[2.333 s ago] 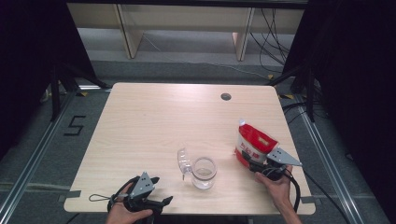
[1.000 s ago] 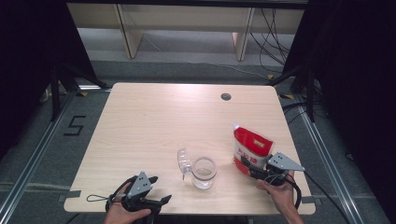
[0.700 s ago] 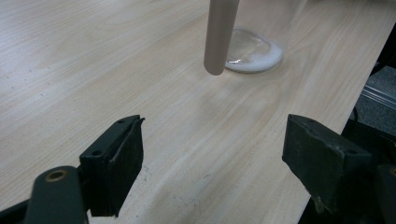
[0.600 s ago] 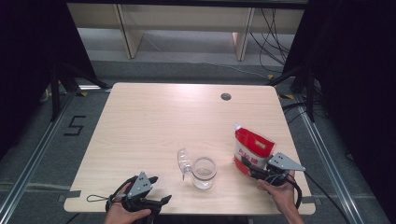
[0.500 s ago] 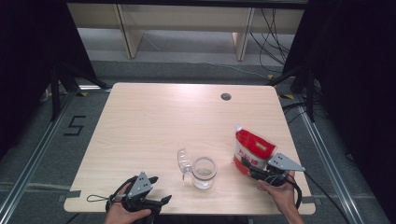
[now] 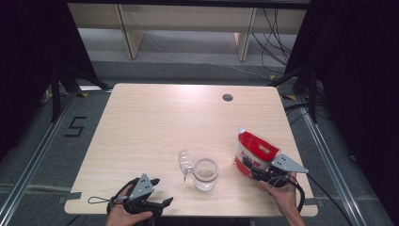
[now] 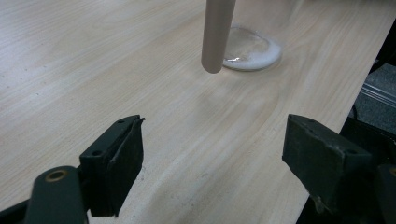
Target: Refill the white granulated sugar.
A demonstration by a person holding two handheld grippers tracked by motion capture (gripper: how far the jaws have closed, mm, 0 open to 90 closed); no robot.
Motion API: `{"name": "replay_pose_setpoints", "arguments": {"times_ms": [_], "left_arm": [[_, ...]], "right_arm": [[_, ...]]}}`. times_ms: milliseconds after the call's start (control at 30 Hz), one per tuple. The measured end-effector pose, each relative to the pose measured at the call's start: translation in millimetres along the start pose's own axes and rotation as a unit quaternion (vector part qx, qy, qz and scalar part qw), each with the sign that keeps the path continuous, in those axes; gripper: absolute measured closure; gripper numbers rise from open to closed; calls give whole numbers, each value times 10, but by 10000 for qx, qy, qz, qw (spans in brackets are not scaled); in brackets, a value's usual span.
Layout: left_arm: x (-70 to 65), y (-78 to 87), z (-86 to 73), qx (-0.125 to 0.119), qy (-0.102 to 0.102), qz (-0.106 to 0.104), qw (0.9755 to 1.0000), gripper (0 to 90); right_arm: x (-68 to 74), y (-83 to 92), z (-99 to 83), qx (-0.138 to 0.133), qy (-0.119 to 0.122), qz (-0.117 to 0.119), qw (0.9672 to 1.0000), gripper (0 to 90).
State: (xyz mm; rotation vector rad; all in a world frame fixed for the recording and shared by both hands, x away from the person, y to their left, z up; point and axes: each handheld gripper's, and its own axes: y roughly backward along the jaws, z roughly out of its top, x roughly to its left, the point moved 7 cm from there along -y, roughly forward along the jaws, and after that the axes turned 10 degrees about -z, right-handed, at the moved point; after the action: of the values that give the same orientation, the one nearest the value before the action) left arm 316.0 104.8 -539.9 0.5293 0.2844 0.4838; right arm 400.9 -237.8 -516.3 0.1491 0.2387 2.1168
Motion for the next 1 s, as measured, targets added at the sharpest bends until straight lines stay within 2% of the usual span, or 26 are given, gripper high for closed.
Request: {"name": "replay_pose_setpoints", "arguments": {"times_ms": [33,100,167,200,233,300,467,500,533,567,600,633,667,700,733,767,800,833,867,933,967,1000], "left_arm": [[0,0,0,-1,3,0,10000,200],[-2,-2,-1,-2,9,-5,10000,200],[4,1,-3,29,-25,5,10000,200],[4,-6,-4,21,-53,-9,10000,200],[-14,-18,-7,-33,68,5,10000,200],[-5,-3,-15,116,-90,-31,9999,199],[-6,-5,-16,115,-81,-36,9999,200],[-6,-4,-15,112,-80,-36,9999,200],[-6,-3,-14,107,-90,-26,9999,201],[-6,-2,-13,108,-89,-28,9999,201],[-13,-4,-16,93,-13,-20,10000,203],[-15,-5,-17,90,-5,-22,10000,205],[-4,-4,-13,103,-105,-30,9999,205],[-5,-9,-12,69,-86,-35,9999,205],[-5,-9,-12,69,-86,-35,9999,205],[9,-2,-13,99,-127,1,9999,205],[8,-1,-17,85,-42,35,9999,206],[-7,-15,-10,-8,46,1,10000,206],[-7,-5,-9,23,24,3,10000,206],[-14,-11,-10,9,60,-35,10000,206],[6,6,-19,120,-49,11,9999,206],[6,6,-19,120,-49,11,9999,206]], "right_arm": [[4,13,-2,42,-28,-96,9999,446],[6,9,-1,29,19,-35,10000,448],[-5,6,-2,15,56,-91,9999,442],[5,-1,0,6,56,-8,10000,442],[-4,-22,11,-116,152,-16,9998,442],[-7,-22,1,-92,137,-87,9998,450],[0,-19,3,-99,60,-124,9999,464],[-9,-18,4,-92,99,-112,9998,467],[15,-2,-4,35,27,-106,9999,475],[11,-5,3,-6,69,-94,9999,477],[19,-15,16,-78,218,55,9997,479],[40,4,7,59,45,-93,9999,482],[31,-14,29,-78,232,6,9997,484],[45,2,27,-5,134,-82,9999,487],[45,2,27,-5,134,-82,9999,487],[34,-15,53,-172,256,-111,9995,488],[53,18,53,-36,191,-9,9998,492],[35,16,77,-151,295,-21,9994,494],[53,60,76,-21,194,-66,9998,497],[43,73,94,-53,342,9,9994,499],[45,89,103,-65,357,-37,9993,500],[45,89,103,-65,357,-37,9993,500]]}}
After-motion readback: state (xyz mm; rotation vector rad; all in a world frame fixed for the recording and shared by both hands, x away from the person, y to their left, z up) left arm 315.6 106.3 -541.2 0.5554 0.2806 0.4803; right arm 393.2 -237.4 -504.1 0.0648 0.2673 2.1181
